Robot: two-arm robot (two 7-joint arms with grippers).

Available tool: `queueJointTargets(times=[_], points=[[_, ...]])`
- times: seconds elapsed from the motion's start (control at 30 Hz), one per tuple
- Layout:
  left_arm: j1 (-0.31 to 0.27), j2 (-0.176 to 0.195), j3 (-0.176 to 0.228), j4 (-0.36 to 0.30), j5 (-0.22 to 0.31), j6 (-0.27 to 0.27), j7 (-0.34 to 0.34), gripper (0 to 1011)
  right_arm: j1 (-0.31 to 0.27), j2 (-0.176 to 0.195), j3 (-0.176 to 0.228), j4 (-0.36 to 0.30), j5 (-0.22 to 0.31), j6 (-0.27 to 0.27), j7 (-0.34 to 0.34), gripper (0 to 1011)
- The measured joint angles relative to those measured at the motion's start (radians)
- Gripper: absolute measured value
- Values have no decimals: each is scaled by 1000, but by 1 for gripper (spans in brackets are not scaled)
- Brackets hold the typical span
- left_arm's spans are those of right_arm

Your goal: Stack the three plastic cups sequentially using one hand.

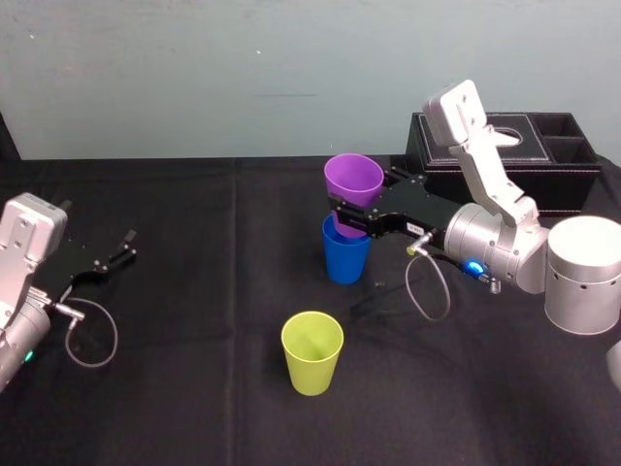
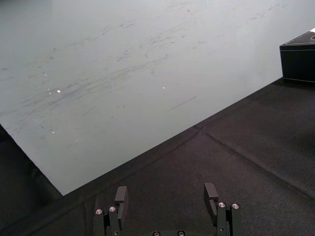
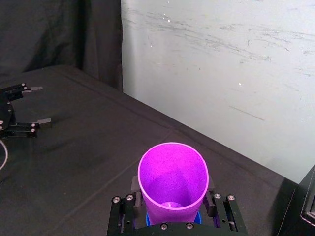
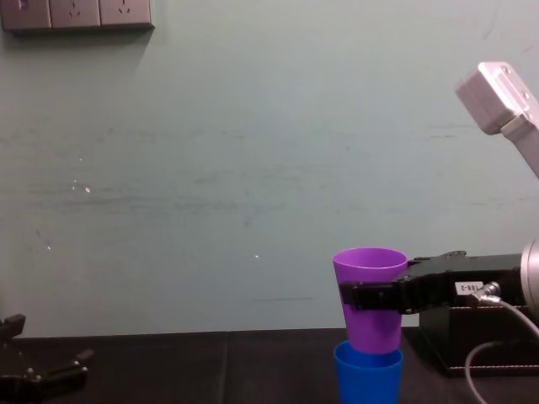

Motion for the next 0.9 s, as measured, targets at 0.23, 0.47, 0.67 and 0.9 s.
queueJointTargets(times=[0.23, 0.47, 0.67, 0.9], points=[[0, 0, 0, 0, 0, 0, 0, 1010, 13, -13, 0, 29, 0, -7, 7, 723], [0, 0, 0, 0, 0, 0, 0, 1010, 19, -19, -1, 47, -2, -11, 8, 723], [0, 0, 0, 0, 0, 0, 0, 1010, 20, -23, -1, 60, -3, -17, 10, 724], [0, 0, 0, 0, 0, 0, 0, 1010, 19, -24, -1, 66, -3, -21, 14, 723]])
